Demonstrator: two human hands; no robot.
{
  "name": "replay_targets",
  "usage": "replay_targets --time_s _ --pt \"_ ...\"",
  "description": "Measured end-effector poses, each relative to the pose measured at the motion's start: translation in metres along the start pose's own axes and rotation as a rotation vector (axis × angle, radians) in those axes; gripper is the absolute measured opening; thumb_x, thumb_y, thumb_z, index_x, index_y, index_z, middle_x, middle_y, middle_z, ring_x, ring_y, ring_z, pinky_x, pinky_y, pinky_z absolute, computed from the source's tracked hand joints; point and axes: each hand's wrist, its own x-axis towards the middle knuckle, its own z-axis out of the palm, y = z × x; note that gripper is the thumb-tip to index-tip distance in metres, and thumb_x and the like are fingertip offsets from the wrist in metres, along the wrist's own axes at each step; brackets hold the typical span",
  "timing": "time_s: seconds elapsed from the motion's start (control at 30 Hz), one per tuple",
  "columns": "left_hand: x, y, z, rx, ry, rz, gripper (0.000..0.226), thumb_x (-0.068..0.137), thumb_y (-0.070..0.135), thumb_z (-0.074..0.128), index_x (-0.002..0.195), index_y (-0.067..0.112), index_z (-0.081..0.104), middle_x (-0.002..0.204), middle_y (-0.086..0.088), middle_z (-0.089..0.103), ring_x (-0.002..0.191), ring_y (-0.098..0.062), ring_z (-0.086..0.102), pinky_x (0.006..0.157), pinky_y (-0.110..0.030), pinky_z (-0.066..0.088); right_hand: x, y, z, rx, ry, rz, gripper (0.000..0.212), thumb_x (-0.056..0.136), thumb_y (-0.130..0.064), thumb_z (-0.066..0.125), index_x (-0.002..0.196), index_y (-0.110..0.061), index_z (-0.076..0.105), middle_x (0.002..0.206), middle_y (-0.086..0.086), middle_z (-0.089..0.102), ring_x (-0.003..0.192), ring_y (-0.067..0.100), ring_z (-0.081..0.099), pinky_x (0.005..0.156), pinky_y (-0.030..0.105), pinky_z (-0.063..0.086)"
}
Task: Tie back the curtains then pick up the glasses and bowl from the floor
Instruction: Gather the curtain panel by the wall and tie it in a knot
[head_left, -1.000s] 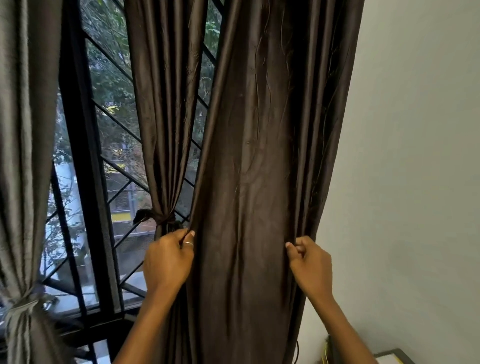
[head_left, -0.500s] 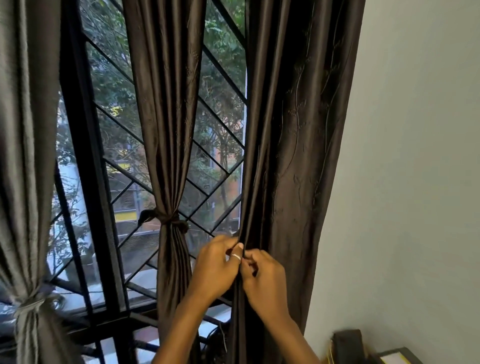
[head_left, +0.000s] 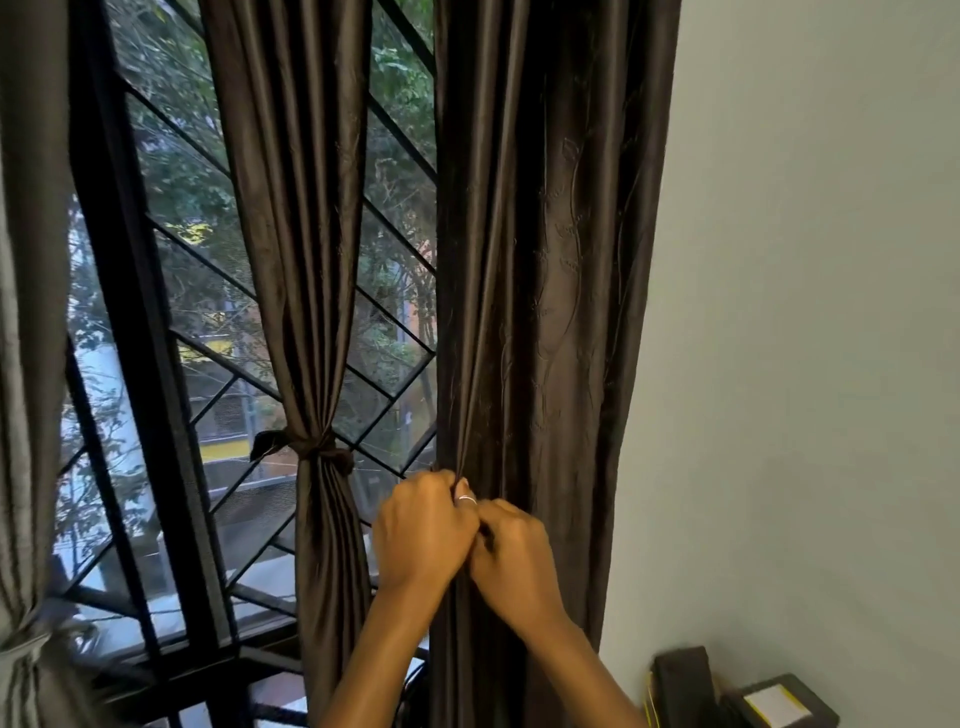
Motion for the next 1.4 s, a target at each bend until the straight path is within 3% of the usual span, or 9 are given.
replay_targets --time_s 0.1,0.33,0.43,0.53,0.67,0.87,0.97,1.13,1.4 --pt "0.006 -0.008 0.002 0.020 -0.002 0.032 0.034 0.097 0.032 0.053 0.064 0.022 0.050 0.063 -0.001 0.058 0.066 -0.024 0.061 0.051 -0.030 0.033 0.004 0.003 -0.016 0.078 -0.052 0.015 0.029 0.091 -0.021 0.066 0.117 -0.029 0.072 0.095 -0.012 0.070 0.082 0.003 0.066 0.074 0.020 0.055" --pt "0.014 -0.031 -0.002 -0.118 -0.047 0.073 0.049 0.097 0.029 0.057 0.051 0.018 0.041 0.043 0.004 0.038 0.041 -0.012 0.041 0.044 -0.027 0.025 0.029 0.031 -0.067 -0.064 0.523 0.304 0.036 0.089 -0.035 0.073 0.121 -0.022 0.063 0.112 -0.008 0.063 0.092 0.008 0.061 0.082 0.029 0.057" --pt "0.019 -0.040 -0.003 -0.182 -0.090 0.104 0.050 0.098 0.031 0.058 0.053 0.016 0.042 0.041 0.003 0.034 0.038 -0.013 0.036 0.047 -0.028 0.025 0.046 0.045 -0.079 -0.056 0.339 0.402 0.050 0.086 -0.041 0.075 0.128 -0.020 0.058 0.112 -0.009 0.060 0.100 0.012 0.061 0.090 0.031 0.053" --pt "0.028 -0.057 -0.008 -0.196 -0.077 0.099 0.052 0.097 0.032 0.059 0.052 0.017 0.039 0.041 0.003 0.035 0.038 -0.013 0.039 0.047 -0.030 0.029 0.054 0.056 -0.087 -0.133 0.218 0.361 0.015 0.091 -0.034 0.071 0.098 -0.021 0.069 0.086 -0.006 0.066 0.080 0.013 0.065 0.088 0.033 0.058" --pt "0.040 -0.083 -0.019 -0.143 -0.016 0.042 0.049 0.097 0.035 0.059 0.054 0.013 0.048 0.044 0.000 0.047 0.046 -0.015 0.054 0.051 -0.035 0.045 0.053 0.064 -0.099 -0.179 0.281 0.329 0.022 0.093 -0.034 0.069 0.075 -0.022 0.065 0.070 -0.004 0.064 0.063 0.009 0.060 0.075 0.031 0.058" --pt "0.029 -0.079 -0.018 -0.129 0.011 0.028 0.046 0.097 0.037 0.055 0.056 0.016 0.055 0.046 0.000 0.053 0.044 -0.013 0.054 0.049 -0.039 0.048 0.030 0.042 -0.073 -0.138 0.311 0.299 0.018 0.095 -0.030 0.067 0.079 -0.021 0.066 0.070 -0.009 0.062 0.062 0.002 0.057 0.067 0.014 0.047" --pt "0.021 -0.063 -0.015 -0.166 -0.015 0.060 0.049 0.096 0.034 0.057 0.052 0.015 0.046 0.046 -0.002 0.048 0.045 -0.019 0.052 0.047 -0.040 0.043 0.015 0.031 -0.055 -0.093 0.281 0.179 0.015 0.094 -0.032 0.067 0.088 -0.021 0.074 0.079 -0.011 0.070 0.071 0.004 0.065 0.071 0.021 0.056" --pt "0.014 -0.036 0.000 -0.210 -0.070 0.131 0.049 0.096 0.033 0.059 0.054 0.013 0.041 0.044 -0.005 0.043 0.044 -0.017 0.049 0.046 -0.037 0.035 0.009 0.000 -0.029 -0.065 0.256 0.028 0.009 0.093 -0.027 0.070 0.088 -0.020 0.073 0.081 -0.008 0.070 0.070 0.005 0.064 0.061 0.018 0.048" --pt "0.007 -0.027 0.011 -0.342 -0.134 0.177 0.040 0.099 0.042 0.051 0.066 0.023 0.063 0.059 -0.002 0.059 0.057 -0.012 0.059 0.059 -0.044 0.051 0.002 -0.008 -0.012 -0.012 0.249 0.021 0.011 0.096 -0.024 0.064 0.089 -0.022 0.073 0.080 -0.009 0.065 0.068 0.007 0.061 0.059 0.033 0.051"
